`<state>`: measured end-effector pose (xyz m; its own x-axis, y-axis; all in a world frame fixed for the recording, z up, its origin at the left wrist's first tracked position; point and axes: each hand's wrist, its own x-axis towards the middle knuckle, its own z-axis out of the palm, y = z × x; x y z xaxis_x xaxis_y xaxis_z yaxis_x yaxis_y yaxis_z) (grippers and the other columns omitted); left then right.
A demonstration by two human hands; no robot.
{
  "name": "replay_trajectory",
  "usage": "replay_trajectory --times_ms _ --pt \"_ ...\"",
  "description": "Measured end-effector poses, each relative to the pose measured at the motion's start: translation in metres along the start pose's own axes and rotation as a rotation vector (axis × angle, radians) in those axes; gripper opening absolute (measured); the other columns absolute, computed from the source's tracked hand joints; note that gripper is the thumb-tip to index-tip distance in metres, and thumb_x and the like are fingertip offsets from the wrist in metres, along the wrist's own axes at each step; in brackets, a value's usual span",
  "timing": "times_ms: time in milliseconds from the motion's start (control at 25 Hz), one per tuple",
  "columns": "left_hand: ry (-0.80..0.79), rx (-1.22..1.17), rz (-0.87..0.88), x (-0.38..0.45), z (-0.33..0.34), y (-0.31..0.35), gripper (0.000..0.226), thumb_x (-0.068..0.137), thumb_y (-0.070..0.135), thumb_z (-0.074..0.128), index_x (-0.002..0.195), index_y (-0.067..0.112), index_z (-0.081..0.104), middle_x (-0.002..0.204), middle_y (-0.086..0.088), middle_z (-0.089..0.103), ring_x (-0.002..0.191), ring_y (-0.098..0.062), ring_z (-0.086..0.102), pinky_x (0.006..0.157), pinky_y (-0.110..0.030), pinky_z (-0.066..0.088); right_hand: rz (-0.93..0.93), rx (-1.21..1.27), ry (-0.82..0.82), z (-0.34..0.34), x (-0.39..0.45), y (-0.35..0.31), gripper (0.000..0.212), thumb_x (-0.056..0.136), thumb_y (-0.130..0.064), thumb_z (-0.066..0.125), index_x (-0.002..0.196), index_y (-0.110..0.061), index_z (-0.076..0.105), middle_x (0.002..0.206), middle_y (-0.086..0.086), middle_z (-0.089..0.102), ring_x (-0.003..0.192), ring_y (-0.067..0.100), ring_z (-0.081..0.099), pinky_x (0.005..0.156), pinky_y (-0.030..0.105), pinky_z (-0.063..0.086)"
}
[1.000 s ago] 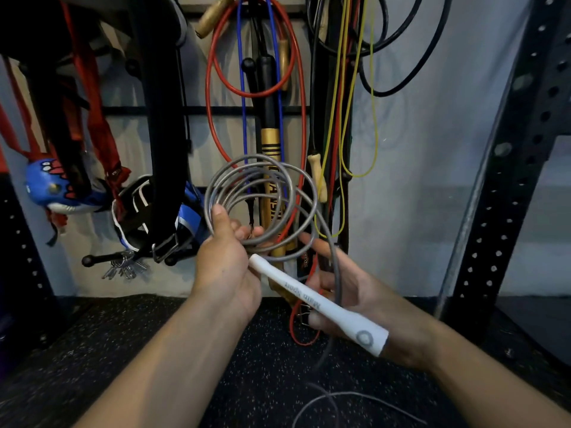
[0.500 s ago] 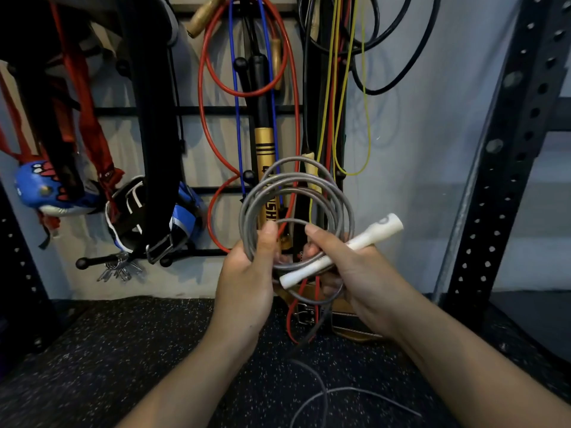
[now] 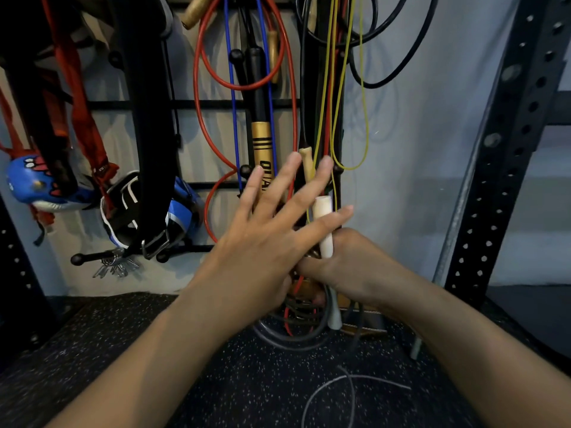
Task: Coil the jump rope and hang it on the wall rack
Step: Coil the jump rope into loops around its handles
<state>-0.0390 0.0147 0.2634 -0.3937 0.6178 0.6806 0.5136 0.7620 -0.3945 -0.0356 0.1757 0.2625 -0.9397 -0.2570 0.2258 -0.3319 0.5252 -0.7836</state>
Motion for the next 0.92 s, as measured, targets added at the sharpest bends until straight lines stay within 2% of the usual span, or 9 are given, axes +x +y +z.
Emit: replay_trajectory --times_ms 120,200,240,320,400,480,640,800,920 --pt "-0.06 -0.016 -0.05 -0.003 0.006 -0.003 0.066 0.063 0.014 0.084 0.124 0.023 0.061 0.171 -0.006 0.022 0.158 -0.034 0.005 0.124 -0.062 0.009 -0.001 -0.007 -0.026 -0.004 0.001 0.003 0.028 0.085 -0.01 0.071 0.06 -0.02 0.062 0.049 0.0 0.062 0.043 0.011 0.058 0.047 0.027 0.046" --pt "-0.103 -0.041 -0.139 -0.004 0.005 -0.009 0.051 0.063 0.024 0.086 0.107 0.025 0.06 0.16 -0.001 0.046 0.157 -0.029 0.02 0.125 -0.059 0.011 -0.012 -0.036 -0.045 -0.005 0.0 0.004 0.025 0.084 -0.014 0.074 0.062 -0.022 0.064 0.052 -0.001 0.062 0.045 0.011 0.056 0.048 0.028 0.044" --pt "-0.116 -0.05 -0.182 -0.003 0.003 -0.01 0.047 0.065 0.029 0.086 0.103 0.028 0.059 0.142 0.003 0.063 0.15 -0.025 0.037 0.125 -0.057 0.014 -0.021 -0.057 -0.059 -0.005 0.001 0.006 0.021 0.084 -0.018 0.075 0.066 -0.022 0.066 0.055 -0.001 0.064 0.048 0.011 0.056 0.05 0.029 0.044" --pt "-0.149 -0.088 -0.282 -0.003 -0.002 -0.009 0.038 0.073 0.037 0.081 0.1 0.032 0.055 0.096 0.013 0.072 0.113 -0.017 0.065 0.121 -0.045 0.027 -0.051 -0.089 -0.082 -0.01 0.002 0.006 0.02 0.087 -0.027 0.077 0.07 -0.024 0.068 0.056 -0.006 0.064 0.049 0.008 0.053 0.049 0.025 0.041" --pt "-0.203 -0.16 -0.404 -0.003 -0.007 -0.008 0.029 0.083 0.04 0.073 0.102 0.034 0.053 0.078 0.015 0.058 0.09 -0.015 0.061 0.098 -0.033 0.04 -0.093 -0.163 -0.101 -0.014 0.002 0.006 0.023 0.089 -0.036 0.076 0.07 -0.028 0.065 0.053 -0.014 0.059 0.046 0.003 0.047 0.046 0.018 0.036" --pt "-0.228 -0.163 -0.459 -0.003 -0.012 -0.007 0.023 0.087 0.039 0.068 0.107 0.035 0.056 0.085 0.014 0.056 0.093 -0.015 0.057 0.083 -0.032 0.038 -0.146 -0.285 -0.114 -0.013 0.002 0.006 0.023 0.092 -0.04 0.072 0.073 -0.034 0.06 0.057 -0.019 0.06 0.047 0.001 0.046 0.046 0.017 0.035" --pt "-0.286 -0.04 -0.295 -0.003 -0.013 0.002 0.045 0.085 0.031 0.068 0.128 0.036 0.055 0.127 0.013 0.062 0.13 -0.018 0.051 0.108 -0.038 0.033 -0.26 -0.524 -0.152 -0.003 0.005 0.005 0.022 0.097 -0.035 0.063 0.077 -0.033 0.052 0.072 -0.006 0.059 0.062 0.014 0.055 0.058 0.033 0.046" --pt "-0.267 -0.004 -0.159 0.0 -0.016 0.01 0.037 0.067 0.018 0.071 0.104 0.021 0.073 0.105 0.002 0.077 0.117 -0.028 0.066 0.092 -0.045 0.05 -0.303 -0.583 -0.181 -0.002 0.003 0.002 0.019 0.093 -0.023 0.062 0.079 -0.029 0.05 0.078 -0.001 0.061 0.068 0.017 0.056 0.06 0.031 0.043" --pt "-0.339 -0.153 -0.294 -0.001 -0.008 0.007 0.028 0.086 0.023 0.064 0.114 0.026 0.066 0.103 0.006 0.068 0.104 -0.022 0.064 0.08 -0.034 0.048 -0.307 -0.598 -0.145 -0.008 0.001 0.002 0.019 0.086 -0.026 0.069 0.076 -0.029 0.053 0.073 -0.007 0.056 0.063 0.009 0.049 0.057 0.03 0.039"
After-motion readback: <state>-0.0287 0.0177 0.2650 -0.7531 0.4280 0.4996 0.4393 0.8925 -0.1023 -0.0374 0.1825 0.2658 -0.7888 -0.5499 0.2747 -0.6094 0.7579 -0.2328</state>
